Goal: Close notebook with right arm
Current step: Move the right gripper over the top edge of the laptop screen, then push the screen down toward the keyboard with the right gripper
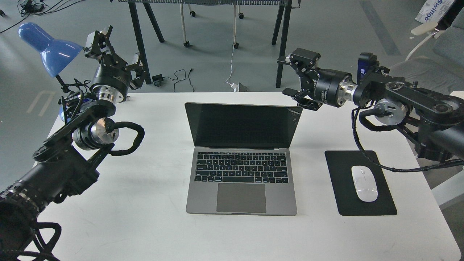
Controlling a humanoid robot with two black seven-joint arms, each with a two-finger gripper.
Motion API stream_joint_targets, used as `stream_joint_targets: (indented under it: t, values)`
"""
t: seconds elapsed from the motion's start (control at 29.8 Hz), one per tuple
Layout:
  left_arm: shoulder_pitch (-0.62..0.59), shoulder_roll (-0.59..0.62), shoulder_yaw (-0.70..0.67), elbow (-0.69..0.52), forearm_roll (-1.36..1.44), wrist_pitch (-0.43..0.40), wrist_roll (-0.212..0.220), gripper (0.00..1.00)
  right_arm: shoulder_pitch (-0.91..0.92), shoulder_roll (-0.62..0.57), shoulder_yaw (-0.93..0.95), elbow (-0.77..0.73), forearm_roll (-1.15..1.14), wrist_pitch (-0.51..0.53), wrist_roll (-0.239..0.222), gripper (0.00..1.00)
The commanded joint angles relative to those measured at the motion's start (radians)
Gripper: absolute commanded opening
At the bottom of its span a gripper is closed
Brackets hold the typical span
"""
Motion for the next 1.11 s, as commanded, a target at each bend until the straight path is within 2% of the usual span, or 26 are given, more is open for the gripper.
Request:
stream_joint_targets:
  t: [0.0,0.34,0.44,1.07]
  values:
    - [0.0,0.0,0.0,0.0,0.0,0.0,0.0,1.0,0.004,0.0,-0.002,0.005,-0.049,0.011,0.0,1.0]
    - [0.0,0.0,0.0,0.0,0.0,0.0,0.0,1.0,-0.004,0.001,-0.007,0.095,-0.162,0.034,-0.003,1.0]
    - [0.0,0.0,0.0,0.0,0.0,0.0,0.0,1.0,-0.009,0.001,-0.01,0.135,-0.164,0.036,-0.021,1.0]
    - [0.0,0.0,0.0,0.0,0.0,0.0,0.0,1.0,-0.002,0.001,-0.231,0.275,-0.165,0.034,-0.035,1.0]
